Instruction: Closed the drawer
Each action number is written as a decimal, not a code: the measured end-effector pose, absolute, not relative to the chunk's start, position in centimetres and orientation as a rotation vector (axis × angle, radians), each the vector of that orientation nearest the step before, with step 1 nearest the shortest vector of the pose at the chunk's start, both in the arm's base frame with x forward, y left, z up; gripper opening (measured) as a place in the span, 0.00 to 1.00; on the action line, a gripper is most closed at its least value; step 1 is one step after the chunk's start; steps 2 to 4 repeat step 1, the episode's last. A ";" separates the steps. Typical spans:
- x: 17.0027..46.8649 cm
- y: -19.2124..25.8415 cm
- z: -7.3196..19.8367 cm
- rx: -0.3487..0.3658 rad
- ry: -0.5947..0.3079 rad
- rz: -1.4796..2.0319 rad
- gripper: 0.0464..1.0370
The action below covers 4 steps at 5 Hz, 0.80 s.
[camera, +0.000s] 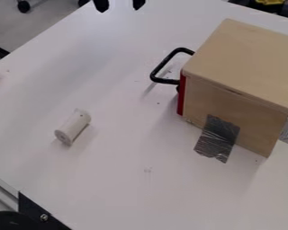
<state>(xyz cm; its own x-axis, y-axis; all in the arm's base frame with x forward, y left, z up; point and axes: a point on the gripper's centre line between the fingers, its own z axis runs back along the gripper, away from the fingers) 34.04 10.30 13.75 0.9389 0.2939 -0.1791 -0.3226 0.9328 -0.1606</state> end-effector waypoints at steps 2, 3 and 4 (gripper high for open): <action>32.9 10.7 13.5 -0.139 0.172 0.307 0.96; 32.9 10.7 13.5 -0.139 0.172 0.307 0.96; 32.9 10.7 13.5 -0.139 0.172 0.307 0.96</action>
